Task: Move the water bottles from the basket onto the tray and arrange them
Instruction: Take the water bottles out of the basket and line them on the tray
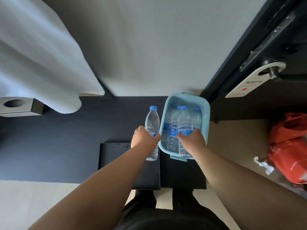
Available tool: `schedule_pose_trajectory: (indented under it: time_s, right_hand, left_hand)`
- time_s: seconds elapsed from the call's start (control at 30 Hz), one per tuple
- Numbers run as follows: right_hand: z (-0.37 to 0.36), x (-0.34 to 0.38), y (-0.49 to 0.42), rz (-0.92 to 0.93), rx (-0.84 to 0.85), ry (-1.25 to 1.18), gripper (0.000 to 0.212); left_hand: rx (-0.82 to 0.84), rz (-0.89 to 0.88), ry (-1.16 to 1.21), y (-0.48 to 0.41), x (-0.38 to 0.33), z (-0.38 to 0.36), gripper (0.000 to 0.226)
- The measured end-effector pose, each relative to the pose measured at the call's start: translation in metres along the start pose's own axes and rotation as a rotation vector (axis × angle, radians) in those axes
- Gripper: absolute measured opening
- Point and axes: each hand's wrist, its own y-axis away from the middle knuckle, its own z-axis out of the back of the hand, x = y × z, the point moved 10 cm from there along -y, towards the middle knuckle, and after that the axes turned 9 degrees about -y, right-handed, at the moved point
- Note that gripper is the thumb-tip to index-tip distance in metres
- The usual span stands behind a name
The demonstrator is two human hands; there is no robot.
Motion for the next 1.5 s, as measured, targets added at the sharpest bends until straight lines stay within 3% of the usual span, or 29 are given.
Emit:
schedule_pose_trajectory:
  time_s: [0.23,0.53,0.83,1.27,1.5]
  right_hand:
    - [-0.038,0.033,0.031,0.106,0.041,0.105,0.065]
    - [-0.142,0.037,0.065,0.220,0.149,0.283,0.069]
    - [-0.235,-0.004,0.076,0.130,0.296,0.351,0.059]
    - [-0.333,-0.048,0.076,0.056,0.327,0.443,0.059]
    - [-0.365,-0.070,0.079,-0.013,0.361,0.324,0.059]
  left_hand:
    - [-0.010,0.077,0.086,0.002,0.075,0.033,0.049]
    - [-0.024,0.203,0.082,-0.003,0.199,0.035,0.046]
    - [-0.014,0.283,0.008,-0.020,0.297,0.008,0.061]
    - [0.038,0.235,-0.069,-0.070,0.330,-0.037,0.060]
    - [0.050,0.161,-0.138,-0.091,0.328,-0.046,0.066]
